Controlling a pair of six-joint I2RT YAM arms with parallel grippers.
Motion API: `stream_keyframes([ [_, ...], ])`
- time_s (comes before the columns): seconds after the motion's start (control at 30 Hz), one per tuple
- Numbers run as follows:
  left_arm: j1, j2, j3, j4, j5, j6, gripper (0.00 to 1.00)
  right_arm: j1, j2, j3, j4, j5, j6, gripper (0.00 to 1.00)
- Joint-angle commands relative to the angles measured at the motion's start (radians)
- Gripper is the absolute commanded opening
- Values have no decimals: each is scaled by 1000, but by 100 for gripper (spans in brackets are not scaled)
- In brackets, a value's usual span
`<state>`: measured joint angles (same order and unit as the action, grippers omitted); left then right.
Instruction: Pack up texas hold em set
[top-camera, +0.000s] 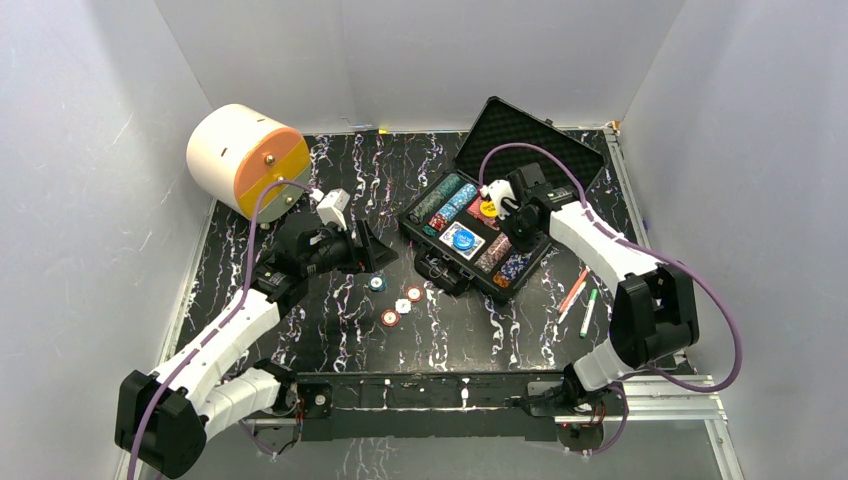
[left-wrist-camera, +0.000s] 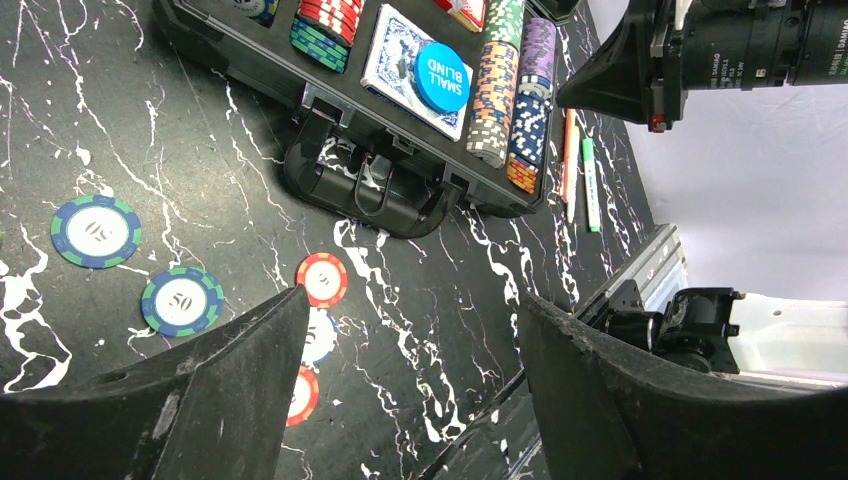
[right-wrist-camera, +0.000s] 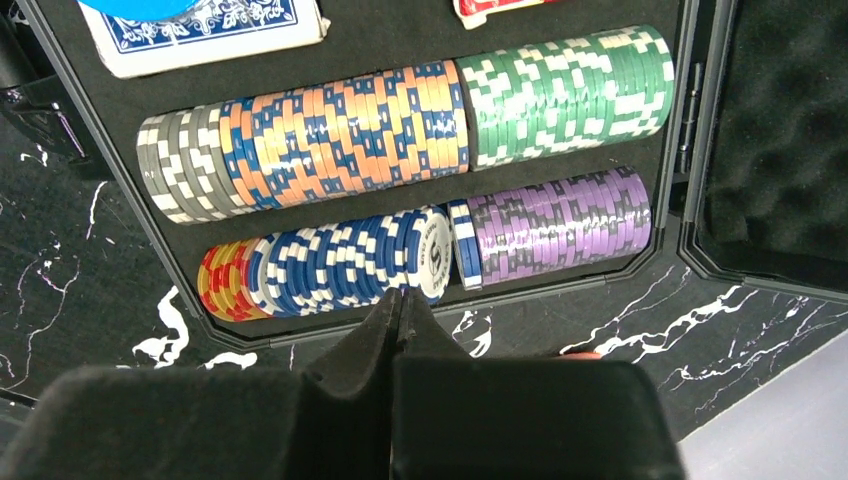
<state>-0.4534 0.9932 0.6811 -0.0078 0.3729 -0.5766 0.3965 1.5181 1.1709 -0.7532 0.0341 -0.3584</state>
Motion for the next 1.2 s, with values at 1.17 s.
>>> stream_keyframes([
  [1.17,2,-59,29,-102,-213,-22,74,-4,-11,208,22,-98,279,39],
])
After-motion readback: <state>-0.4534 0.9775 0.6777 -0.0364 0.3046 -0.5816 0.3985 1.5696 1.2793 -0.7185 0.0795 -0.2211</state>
